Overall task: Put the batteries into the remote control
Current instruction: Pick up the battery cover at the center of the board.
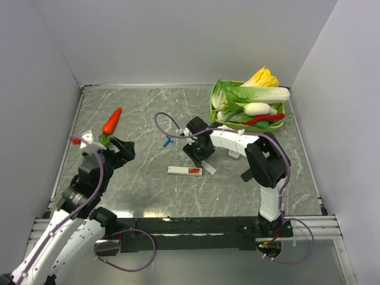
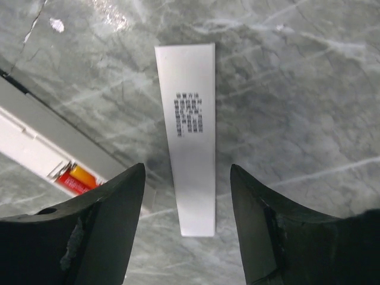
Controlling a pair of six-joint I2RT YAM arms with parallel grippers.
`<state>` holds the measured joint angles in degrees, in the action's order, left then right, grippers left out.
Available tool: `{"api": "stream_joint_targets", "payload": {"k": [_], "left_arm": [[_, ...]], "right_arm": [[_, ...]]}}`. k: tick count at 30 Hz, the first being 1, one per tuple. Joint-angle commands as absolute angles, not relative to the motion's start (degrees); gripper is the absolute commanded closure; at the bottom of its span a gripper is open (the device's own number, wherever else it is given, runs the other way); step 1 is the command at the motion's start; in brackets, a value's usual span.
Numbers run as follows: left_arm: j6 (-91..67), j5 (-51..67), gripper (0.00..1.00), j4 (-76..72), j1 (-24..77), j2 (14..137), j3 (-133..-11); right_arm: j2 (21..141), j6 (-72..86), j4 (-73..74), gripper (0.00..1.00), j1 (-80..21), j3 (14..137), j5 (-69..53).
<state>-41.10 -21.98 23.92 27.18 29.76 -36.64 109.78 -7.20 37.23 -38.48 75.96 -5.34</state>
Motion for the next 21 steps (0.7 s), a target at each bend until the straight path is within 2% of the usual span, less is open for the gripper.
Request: {"api": "stream_joint_targets", "payload": {"k": [1, 12, 15, 16, 19, 21], "left_arm": [[-38.6, -31.5, 0.01, 26.3, 26.9, 24.4, -36.6], [-30.1, -37.7, 0.01, 25.7, 26.9, 25.2, -39.1], [-28.3, -38.4, 0.01, 24.0, 26.9, 25.4, -38.3], [-28.0, -38.3, 0.01, 23.5, 26.9, 25.5, -37.9], [-27.9, -37.4, 0.01, 23.1, 26.8, 26.3, -37.8], [-27.5, -37.5, 0.01, 22.9, 26.7, 27.0, -37.8]], "right_arm": [[111.9, -9.1, 37.7, 0.36, -38.5, 79.5, -4.7], [115.8, -9.8, 37.3, 0.53, -39.1, 78.6, -1.4], [115.9, -10.2, 36.3, 0.6, -39.2, 78.0, -0.8], [115.8, -10.1, 36.2, 0.67, -39.2, 78.0, -0.4], [114.9, -10.8, 36.4, 0.77, -39.2, 78.4, 0.0], [113.0, -11.2, 36.5, 0.81, -39.2, 78.6, 1.9]]}}
